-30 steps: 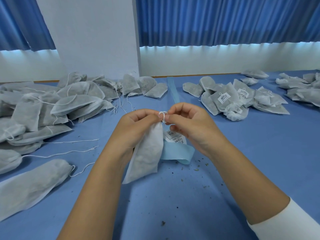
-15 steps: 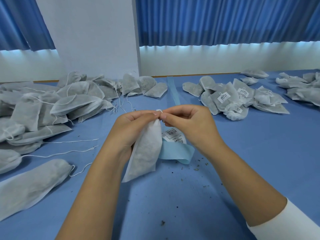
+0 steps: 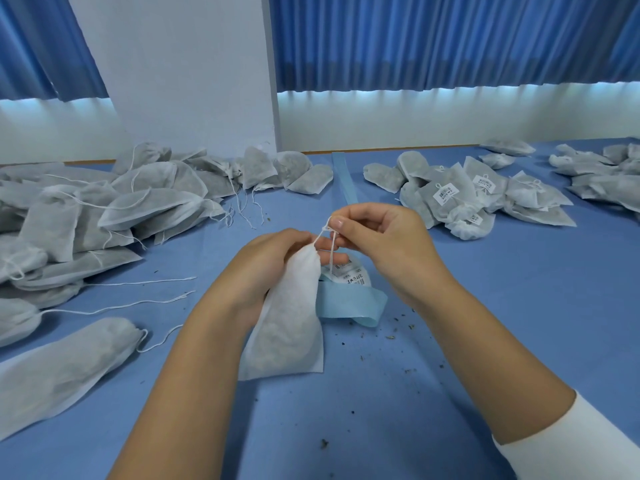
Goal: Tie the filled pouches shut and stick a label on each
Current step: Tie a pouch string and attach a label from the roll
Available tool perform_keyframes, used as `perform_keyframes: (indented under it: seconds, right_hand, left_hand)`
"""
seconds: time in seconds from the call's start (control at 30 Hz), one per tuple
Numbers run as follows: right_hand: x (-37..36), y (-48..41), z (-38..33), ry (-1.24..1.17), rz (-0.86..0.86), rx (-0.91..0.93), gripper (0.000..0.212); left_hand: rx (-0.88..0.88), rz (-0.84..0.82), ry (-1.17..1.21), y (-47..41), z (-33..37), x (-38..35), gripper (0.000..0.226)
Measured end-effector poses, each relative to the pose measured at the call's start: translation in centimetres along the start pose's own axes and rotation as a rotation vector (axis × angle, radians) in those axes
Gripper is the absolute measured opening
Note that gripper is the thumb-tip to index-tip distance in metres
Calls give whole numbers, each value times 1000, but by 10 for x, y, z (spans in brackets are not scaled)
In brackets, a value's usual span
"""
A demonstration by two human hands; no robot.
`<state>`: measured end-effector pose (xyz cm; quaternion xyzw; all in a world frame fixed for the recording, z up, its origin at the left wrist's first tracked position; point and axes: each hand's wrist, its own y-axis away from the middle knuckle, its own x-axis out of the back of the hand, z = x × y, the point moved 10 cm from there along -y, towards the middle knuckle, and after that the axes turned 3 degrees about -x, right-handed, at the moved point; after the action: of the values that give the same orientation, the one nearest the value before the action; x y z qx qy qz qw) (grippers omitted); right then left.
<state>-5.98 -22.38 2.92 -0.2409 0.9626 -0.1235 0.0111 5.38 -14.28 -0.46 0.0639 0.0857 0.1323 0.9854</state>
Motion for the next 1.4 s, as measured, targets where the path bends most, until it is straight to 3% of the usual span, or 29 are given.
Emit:
perform_keyframes:
  seconds: [0.37,0.5,0.63,0.87,1.07,1.17,1.23,1.33,1.4]
  right_hand:
    - [0,2,-14,36,35,137,4]
    - [5,1,-16,28,59,126,7]
    - [9,-1,-20,217,114,158,11]
    - [13,6,-31,478,222,308,11]
    - [22,-1,-21,363,254,202,10]
    - [30,0,-28,307,293,219,14]
    - [33,1,-33,273,305,243,19]
    - [33,4,-38,226,299,285,19]
    - [30,6,-41,204,275,307,18]
  left_hand:
    - [-88,66,-225,-1,7,9,38]
    - [-170,137,-269,0,16,11,24]
    - [-266,160,-334,0,23,5,14]
    - [-335,176,-376,-1,23,-8,23]
    - [-299,252,-373,-6,20,4,23]
    - [-165,138,-286,-10,8,9,24]
    - [-196,85,-367,-9,9,10,13]
    - [-226,179,-462,-11,12,23,4]
    - [-238,280,-519,-12,13,36,12]
